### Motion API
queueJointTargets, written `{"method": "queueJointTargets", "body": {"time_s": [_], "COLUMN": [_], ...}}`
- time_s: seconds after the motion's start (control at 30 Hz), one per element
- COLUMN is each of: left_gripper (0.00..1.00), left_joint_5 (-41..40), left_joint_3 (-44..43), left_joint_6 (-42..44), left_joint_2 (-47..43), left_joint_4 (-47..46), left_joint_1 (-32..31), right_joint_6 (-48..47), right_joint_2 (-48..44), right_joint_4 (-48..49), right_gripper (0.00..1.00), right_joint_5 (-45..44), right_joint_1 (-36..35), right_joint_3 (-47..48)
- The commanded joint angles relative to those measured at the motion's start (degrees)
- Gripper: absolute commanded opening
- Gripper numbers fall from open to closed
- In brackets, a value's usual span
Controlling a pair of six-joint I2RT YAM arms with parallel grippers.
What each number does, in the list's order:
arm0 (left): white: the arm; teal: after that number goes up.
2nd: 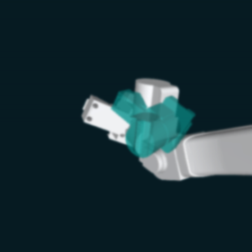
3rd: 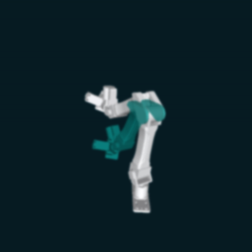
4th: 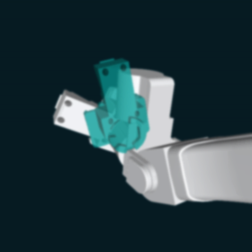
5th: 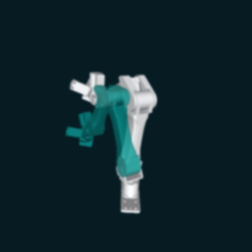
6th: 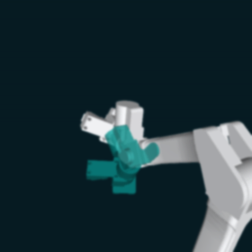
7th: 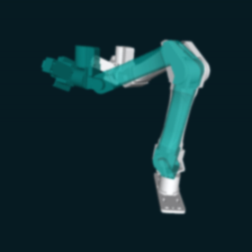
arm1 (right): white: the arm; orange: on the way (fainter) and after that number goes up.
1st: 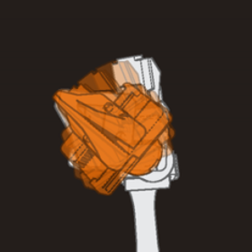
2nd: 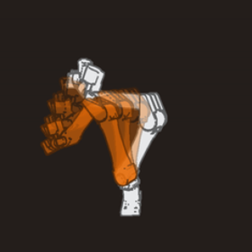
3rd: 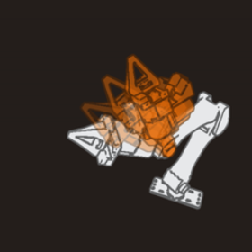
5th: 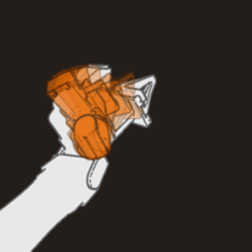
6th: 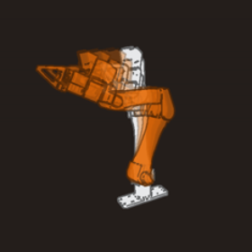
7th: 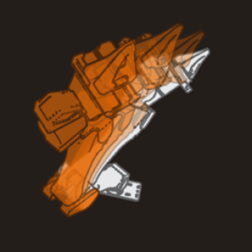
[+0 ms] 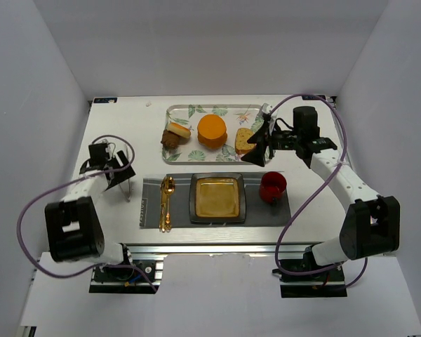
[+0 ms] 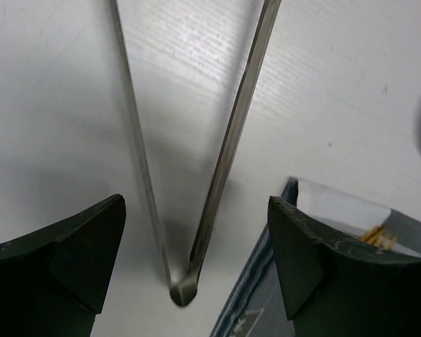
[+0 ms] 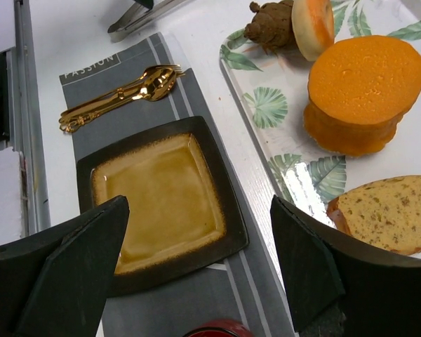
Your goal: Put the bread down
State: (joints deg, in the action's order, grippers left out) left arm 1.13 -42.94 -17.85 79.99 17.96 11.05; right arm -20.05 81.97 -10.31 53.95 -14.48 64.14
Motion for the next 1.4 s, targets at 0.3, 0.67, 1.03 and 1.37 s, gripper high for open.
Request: {"method": "queueJointTargets", "body": {"time_s": [0.3, 0.67, 1.03, 1.37], "left_gripper": [0.81, 0.39, 0.29, 0.53], "left_joint_5": [-10.62, -8.16, 16.7, 32.62], "left_joint_3": [-10.76, -5.76, -9.88, -10.24], "left_joint_6": [5.28, 1.15, -3.59, -12.38], "left_joint_2": [15.28, 14.25, -0.26, -3.16], "left_joint_4": [1.82, -1.43, -1.35, 1.74], "left_joint_1": [-4.63, -5.16, -5.68, -5.86], "right_joint_6": [3.35, 3.97, 3.88, 3.79], "right_joint_2": [-2.08, -1.38, -1.47, -1.73], "right_joint_4": [3.98, 3.98, 3.01, 2.92], "right_gripper": [0.88, 0.88, 0.88, 0.88], "right_joint_5": [0.19, 0.01, 0.27, 1.15], "right_joint_1": [1.21, 3.31, 4.9, 5.16], "right_joint_3": [-0.59, 0.63, 0.81, 0.11]}}
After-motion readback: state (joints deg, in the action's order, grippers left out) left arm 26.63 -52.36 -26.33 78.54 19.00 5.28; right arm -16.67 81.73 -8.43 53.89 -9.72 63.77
